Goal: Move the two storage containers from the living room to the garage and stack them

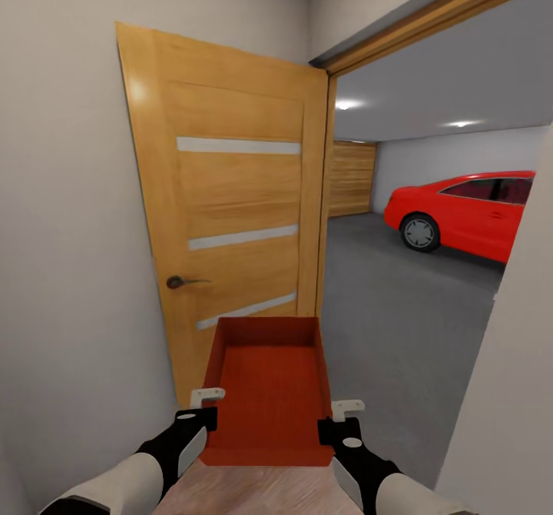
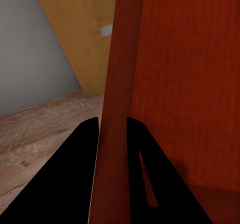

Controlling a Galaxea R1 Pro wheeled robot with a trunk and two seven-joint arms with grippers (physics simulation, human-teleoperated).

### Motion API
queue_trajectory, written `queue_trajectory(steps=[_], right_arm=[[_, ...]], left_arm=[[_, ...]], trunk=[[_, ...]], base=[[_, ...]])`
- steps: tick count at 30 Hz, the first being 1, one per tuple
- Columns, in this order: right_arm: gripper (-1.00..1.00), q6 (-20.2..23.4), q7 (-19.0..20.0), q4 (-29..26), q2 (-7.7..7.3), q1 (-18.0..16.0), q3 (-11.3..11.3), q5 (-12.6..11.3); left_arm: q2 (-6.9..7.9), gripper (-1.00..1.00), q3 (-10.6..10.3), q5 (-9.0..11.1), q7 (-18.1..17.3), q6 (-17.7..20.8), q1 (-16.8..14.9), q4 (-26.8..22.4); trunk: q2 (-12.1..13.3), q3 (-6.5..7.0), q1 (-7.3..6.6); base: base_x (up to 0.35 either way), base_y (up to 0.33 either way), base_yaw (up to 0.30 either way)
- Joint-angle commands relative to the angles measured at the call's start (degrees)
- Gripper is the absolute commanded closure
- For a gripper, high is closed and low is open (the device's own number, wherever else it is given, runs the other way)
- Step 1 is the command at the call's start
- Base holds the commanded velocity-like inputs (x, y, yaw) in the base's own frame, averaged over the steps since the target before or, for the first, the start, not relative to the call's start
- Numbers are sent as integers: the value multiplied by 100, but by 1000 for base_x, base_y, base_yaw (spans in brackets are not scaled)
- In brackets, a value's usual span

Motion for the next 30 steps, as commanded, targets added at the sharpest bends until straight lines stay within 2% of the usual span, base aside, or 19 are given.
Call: queue_trajectory(steps=[1, 30], right_arm=[[100, -7, 135, 11, -1, -1, -111, -47], [100, -7, 135, 11, -5, 0, -111, -74]], left_arm=[[194, 100, 225, -109, 218, -201, -3, -32], [194, 100, 218, -118, 218, -207, -3, -32]], trunk=[[-4, -2, 4], [-4, -2, 4]], base=[[225, 186, -245], [15, 11, -246]])
